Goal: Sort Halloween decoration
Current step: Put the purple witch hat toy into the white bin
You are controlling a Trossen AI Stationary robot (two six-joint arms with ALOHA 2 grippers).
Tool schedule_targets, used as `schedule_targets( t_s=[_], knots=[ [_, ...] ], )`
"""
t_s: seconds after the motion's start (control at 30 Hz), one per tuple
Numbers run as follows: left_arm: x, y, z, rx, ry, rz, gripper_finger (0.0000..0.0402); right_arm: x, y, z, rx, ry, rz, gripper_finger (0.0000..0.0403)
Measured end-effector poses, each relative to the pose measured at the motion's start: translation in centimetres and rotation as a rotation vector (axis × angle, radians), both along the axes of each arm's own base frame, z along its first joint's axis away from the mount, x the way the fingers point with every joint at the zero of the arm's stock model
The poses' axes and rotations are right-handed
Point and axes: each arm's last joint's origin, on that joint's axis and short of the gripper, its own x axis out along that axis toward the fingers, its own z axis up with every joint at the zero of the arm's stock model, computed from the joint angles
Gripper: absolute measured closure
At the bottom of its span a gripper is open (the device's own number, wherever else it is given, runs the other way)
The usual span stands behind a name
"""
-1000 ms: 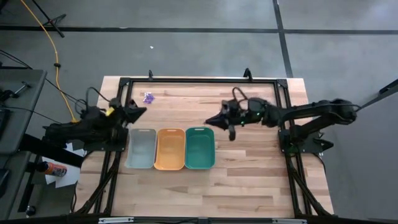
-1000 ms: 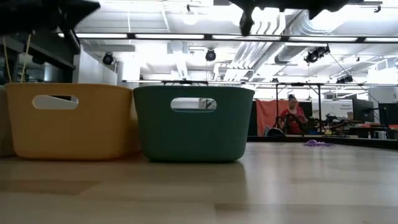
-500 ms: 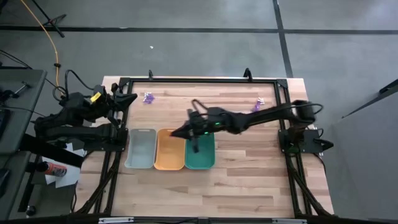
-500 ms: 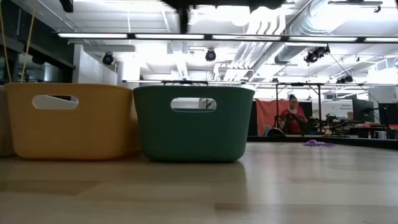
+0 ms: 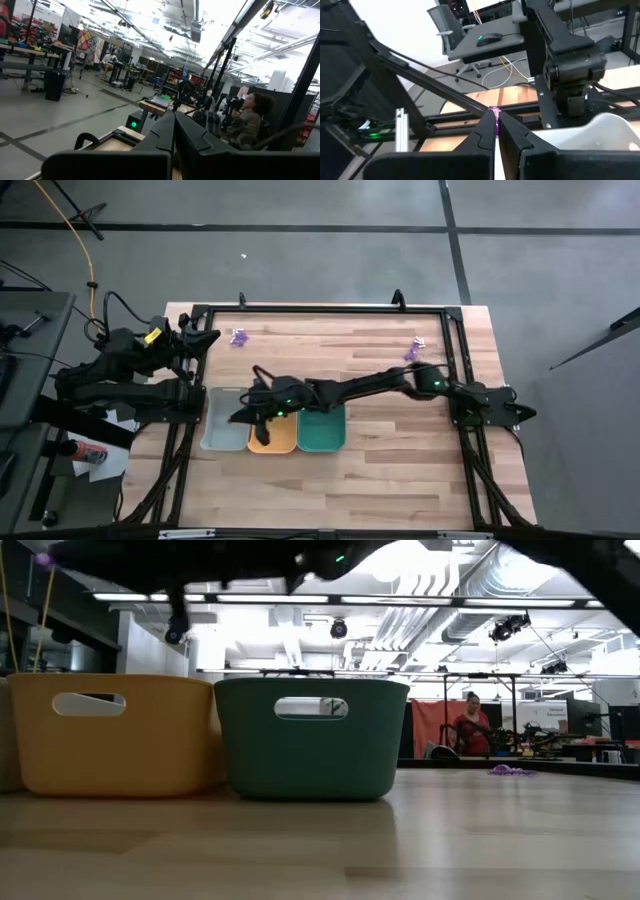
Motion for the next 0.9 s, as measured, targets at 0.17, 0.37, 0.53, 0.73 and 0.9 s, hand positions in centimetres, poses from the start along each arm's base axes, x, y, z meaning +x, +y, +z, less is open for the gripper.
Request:
schedule_targets(
  t_s=[0.17,0.37,0.53,0.73,0.9],
  knots=[
    [0.0,0.0,0.0,0.0,-0.001,-0.001,0.0401,2.2,0.2,-2.8,-0.002,0.033,0.0,0.0402],
    [0.0,0.0,0.0,-0.001,-0.004,-0.001,0.0401,3.4,0.4,-4.3,0.009,0.107,-0.002,0.0385],
    [0.0,0.0,0.1,0.0,-0.008,-0.001,0.0401,3.2,0.5,-5.1,-0.014,0.204,-0.008,0.031],
    [0.0,0.0,0.1,0.0,-0.008,-0.001,0.0401,2.7,-0.2,-2.6,-0.001,0.228,0.001,0.0224],
    [0.0,0.0,0.1,0.0,-0.009,-0.001,0.0401,0.4,-2.0,1.2,-0.097,0.365,0.006,0.021]
  ],
)
